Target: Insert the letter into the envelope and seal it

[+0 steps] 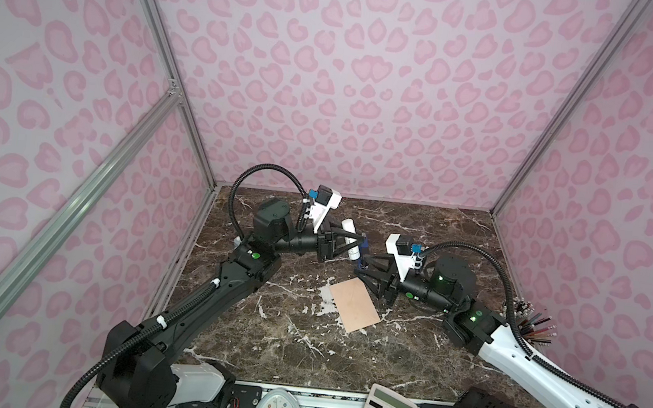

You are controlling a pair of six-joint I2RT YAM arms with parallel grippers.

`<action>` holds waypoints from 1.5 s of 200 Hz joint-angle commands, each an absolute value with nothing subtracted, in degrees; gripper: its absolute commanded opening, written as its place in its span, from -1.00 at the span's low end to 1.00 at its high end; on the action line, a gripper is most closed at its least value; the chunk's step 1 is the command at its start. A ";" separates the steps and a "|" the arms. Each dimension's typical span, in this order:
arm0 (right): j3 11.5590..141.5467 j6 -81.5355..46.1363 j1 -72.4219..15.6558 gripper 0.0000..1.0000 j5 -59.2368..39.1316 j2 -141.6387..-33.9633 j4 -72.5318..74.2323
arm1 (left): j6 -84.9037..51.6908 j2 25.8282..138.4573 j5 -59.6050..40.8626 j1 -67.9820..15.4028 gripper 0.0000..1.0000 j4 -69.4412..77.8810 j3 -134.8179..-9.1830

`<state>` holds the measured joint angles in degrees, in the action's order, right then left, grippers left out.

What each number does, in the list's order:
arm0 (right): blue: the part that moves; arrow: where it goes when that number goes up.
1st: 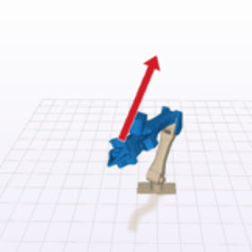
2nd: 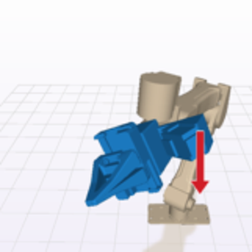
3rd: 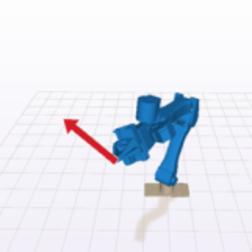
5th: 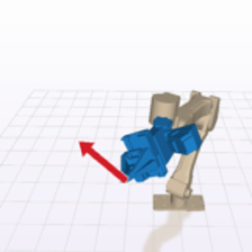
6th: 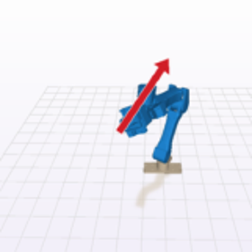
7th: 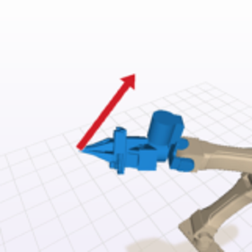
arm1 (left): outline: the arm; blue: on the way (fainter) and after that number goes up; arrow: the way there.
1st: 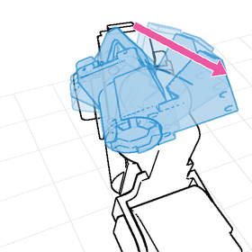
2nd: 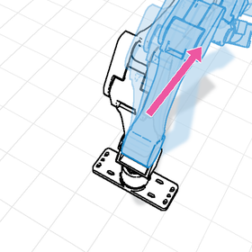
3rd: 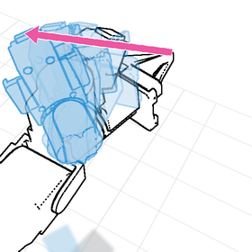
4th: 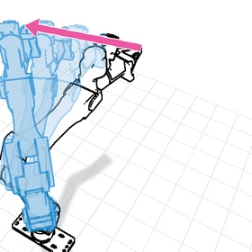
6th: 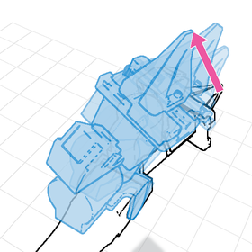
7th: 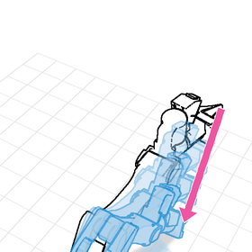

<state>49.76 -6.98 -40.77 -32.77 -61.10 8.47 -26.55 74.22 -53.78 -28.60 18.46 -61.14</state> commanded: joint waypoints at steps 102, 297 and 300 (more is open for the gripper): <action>51.16 -11.05 -39.05 -0.11 -42.26 -64.51 14.24 | -29.44 75.01 -61.08 -28.78 -0.91 23.99 -61.27; 51.41 -13.31 -40.10 -0.57 -33.06 -65.03 14.02 | -20.14 73.95 -49.79 -30.01 -0.92 14.91 -61.48; 51.32 -13.35 -40.37 -0.57 -32.45 -64.90 14.24 | -19.48 73.69 -48.75 -30.13 -0.92 14.53 -61.41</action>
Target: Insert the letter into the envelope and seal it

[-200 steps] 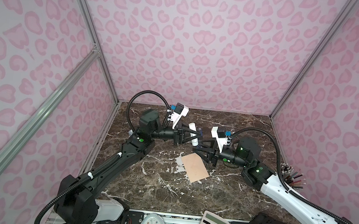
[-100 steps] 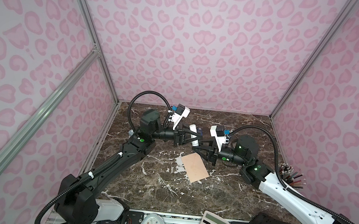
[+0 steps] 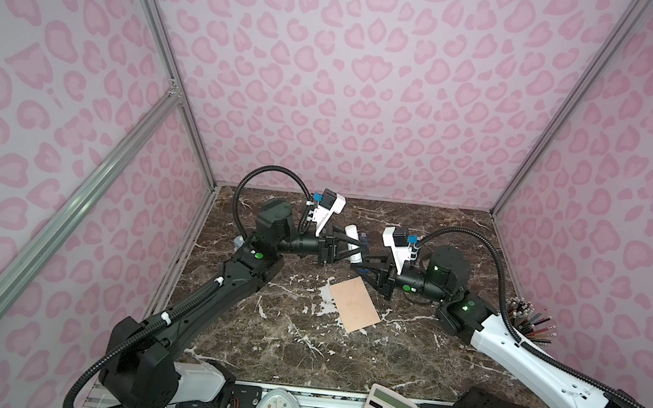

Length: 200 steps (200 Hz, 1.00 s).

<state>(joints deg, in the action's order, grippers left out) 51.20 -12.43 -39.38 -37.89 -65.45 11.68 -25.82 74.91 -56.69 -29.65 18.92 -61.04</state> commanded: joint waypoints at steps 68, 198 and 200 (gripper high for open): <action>52.77 -13.88 -47.06 -0.60 -10.82 -65.29 13.13 | -12.02 71.02 -26.58 -32.98 -0.92 12.11 -58.74; 51.75 -6.68 -62.31 -0.67 21.60 -68.51 20.57 | -18.37 73.39 -13.12 -36.91 -0.92 19.69 -56.96; 51.63 -6.68 -62.36 -0.67 21.66 -68.48 20.57 | -18.46 73.39 -13.04 -36.91 -0.91 19.67 -56.95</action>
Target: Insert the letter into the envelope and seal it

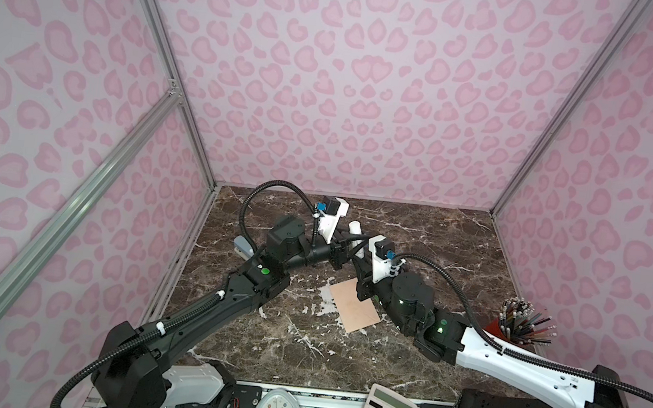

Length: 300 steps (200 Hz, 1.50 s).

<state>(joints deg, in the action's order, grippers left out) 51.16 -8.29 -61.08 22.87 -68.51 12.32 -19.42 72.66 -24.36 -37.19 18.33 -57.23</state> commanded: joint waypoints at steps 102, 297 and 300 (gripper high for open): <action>43.27 1.05 -55.93 -0.01 9.70 -58.83 8.94 | -18.93 70.73 -14.20 -34.51 -0.92 19.25 -58.69; 52.87 -10.94 -40.09 -0.03 -38.63 -64.22 12.74 | -42.09 77.07 -63.26 -26.74 -0.91 41.75 -58.62; 52.97 -10.98 -40.16 -0.03 -38.72 -64.31 12.79 | -42.10 77.01 -63.35 -26.72 -0.92 41.79 -58.61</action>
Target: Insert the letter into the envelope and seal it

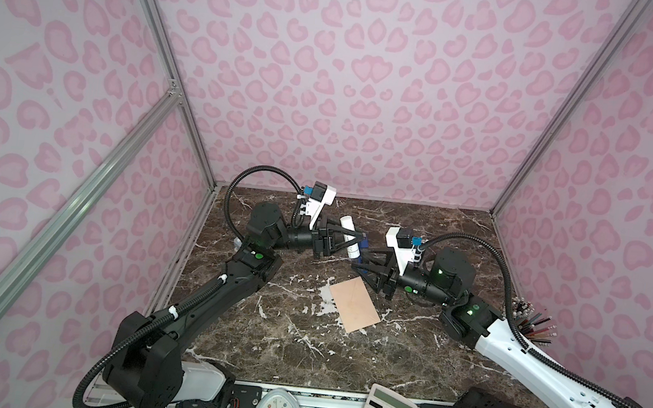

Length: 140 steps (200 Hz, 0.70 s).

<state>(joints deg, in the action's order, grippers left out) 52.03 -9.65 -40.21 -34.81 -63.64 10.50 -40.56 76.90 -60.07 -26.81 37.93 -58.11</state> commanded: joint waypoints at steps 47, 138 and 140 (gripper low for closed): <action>54.07 -11.42 -40.12 -0.13 -39.88 -65.13 13.14 | -42.01 76.96 -63.82 -26.79 -0.92 41.75 -58.70; 53.96 -11.84 -40.08 -0.39 -39.99 -65.61 13.39 | -41.96 77.14 -64.16 -26.80 -0.92 41.75 -58.54; 53.99 -11.86 -40.12 -0.39 -39.99 -65.64 13.43 | -41.93 77.12 -64.12 -26.81 -0.92 41.75 -58.60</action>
<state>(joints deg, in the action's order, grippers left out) 53.89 -11.60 -40.07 -39.20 -65.41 11.27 -41.98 77.03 -63.51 -26.81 39.13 -58.11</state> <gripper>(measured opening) 0.306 0.281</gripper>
